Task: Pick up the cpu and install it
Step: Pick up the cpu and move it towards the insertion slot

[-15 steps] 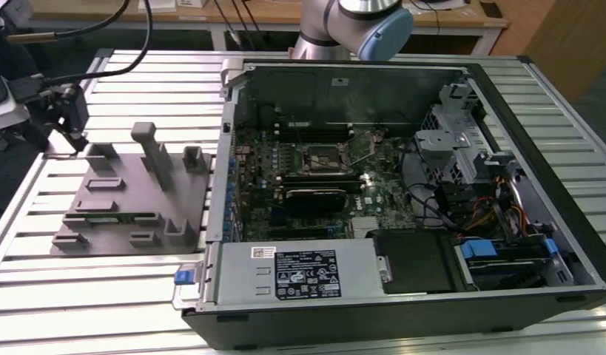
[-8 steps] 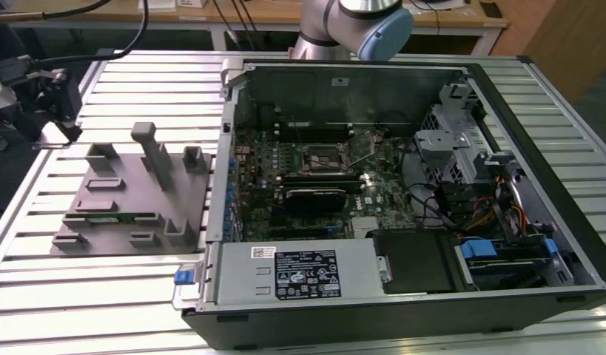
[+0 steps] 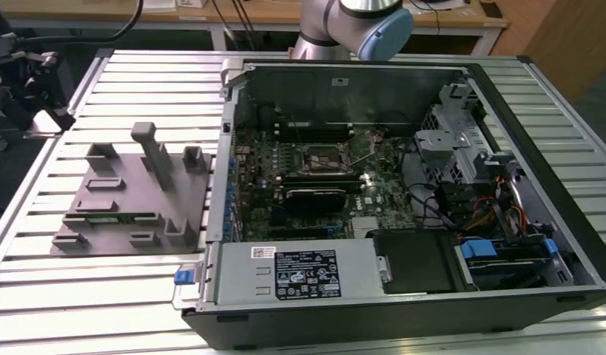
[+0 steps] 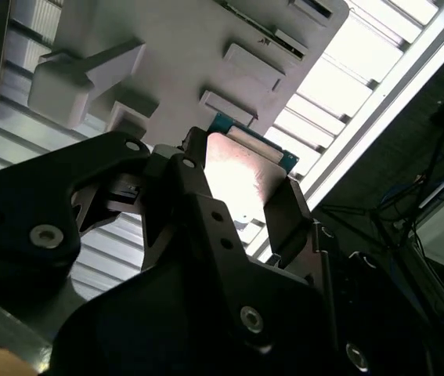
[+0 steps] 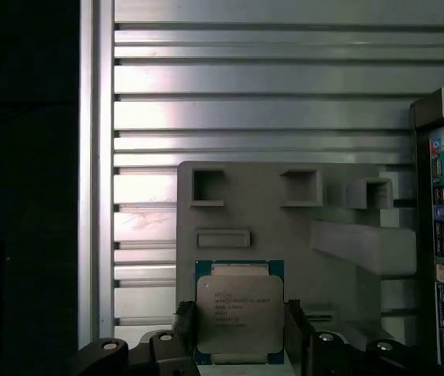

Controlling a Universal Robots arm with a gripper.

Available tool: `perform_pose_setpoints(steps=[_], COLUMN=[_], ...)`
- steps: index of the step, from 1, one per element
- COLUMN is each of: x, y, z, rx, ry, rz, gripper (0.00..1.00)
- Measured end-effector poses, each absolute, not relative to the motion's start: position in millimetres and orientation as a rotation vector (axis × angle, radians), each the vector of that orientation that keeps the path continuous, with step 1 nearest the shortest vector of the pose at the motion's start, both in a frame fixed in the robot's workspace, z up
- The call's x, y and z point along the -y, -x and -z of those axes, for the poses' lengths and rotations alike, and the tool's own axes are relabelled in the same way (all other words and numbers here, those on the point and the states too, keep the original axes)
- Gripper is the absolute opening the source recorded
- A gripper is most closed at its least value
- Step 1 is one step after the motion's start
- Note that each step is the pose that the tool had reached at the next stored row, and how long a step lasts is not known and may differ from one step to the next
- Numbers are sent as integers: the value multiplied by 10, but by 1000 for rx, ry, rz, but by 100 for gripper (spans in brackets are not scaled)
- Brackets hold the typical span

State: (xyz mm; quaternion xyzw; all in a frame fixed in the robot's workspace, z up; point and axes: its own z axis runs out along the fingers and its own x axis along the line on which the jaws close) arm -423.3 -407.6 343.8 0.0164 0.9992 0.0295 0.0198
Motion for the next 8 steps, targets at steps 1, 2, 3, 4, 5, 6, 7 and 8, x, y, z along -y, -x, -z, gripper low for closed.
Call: perform_pose_setpoints(steps=[1,2,3,4,5,6,7,8], x=[4076,4076,4076,4076,4076,4076,4076,4076], y=[4233,4233,4233,4233,4233,4233,4233,4233], z=[-3462,-3487,-3513,-3539,-3562,-3578,-3597,-3619], rx=[-3100,-3099,-3099,-3098,-3098,-3097,-3096,-3095], ry=[-51,-51,-51,-51,-51,-51,-51,-51], rz=[-92,-92,-92,-92,-92,-92,-92,-92], gripper=[54,54,54,54,54,54,54,54])
